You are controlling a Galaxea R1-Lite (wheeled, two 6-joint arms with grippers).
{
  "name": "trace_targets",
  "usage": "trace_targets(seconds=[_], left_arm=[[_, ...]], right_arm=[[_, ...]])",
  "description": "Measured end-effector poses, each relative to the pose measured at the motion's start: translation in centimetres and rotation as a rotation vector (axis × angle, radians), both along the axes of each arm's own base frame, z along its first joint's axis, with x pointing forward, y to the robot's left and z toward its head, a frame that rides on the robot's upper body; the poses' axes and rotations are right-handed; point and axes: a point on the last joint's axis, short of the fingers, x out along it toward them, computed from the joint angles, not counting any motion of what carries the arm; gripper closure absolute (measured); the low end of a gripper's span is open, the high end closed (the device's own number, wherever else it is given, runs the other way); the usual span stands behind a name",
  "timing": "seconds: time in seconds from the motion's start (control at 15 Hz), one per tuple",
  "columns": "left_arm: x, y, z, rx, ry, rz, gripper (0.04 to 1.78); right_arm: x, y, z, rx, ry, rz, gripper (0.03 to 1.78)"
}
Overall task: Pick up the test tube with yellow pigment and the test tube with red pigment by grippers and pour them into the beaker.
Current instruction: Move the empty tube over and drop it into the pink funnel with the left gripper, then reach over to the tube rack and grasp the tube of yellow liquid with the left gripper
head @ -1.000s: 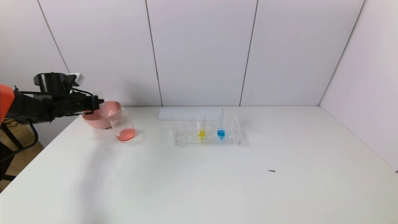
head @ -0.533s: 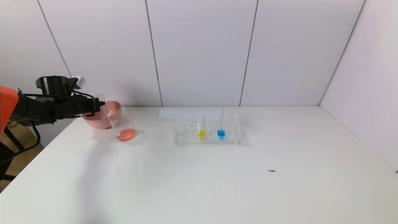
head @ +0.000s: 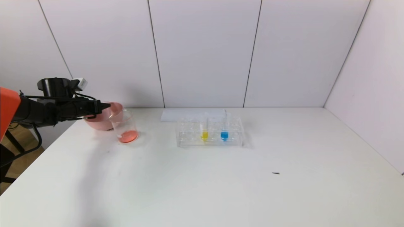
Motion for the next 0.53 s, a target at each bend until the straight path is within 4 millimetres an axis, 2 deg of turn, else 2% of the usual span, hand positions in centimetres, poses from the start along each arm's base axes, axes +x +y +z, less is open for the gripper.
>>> trace_targets(seconds=[0.13,0.27,0.4,0.53], left_arm=[[0.0,0.0,0.0,0.001,-0.001,0.000,0.40],[-0.1,0.0,0.2,0.001,-0.003,-0.001,0.18],[-0.3,-0.1,0.5,0.003,-0.007,0.001,0.07],[-0.5,-0.1,1.0,0.006,-0.015,0.000,0.06]], right_arm=[[0.0,0.0,0.0,0.000,0.000,0.000,0.11],[0.0,0.0,0.0,0.000,0.000,0.000,0.11],[0.0,0.0,0.0,0.000,0.000,0.000,0.11],[0.0,0.0,0.0,0.000,0.000,0.000,0.11]])
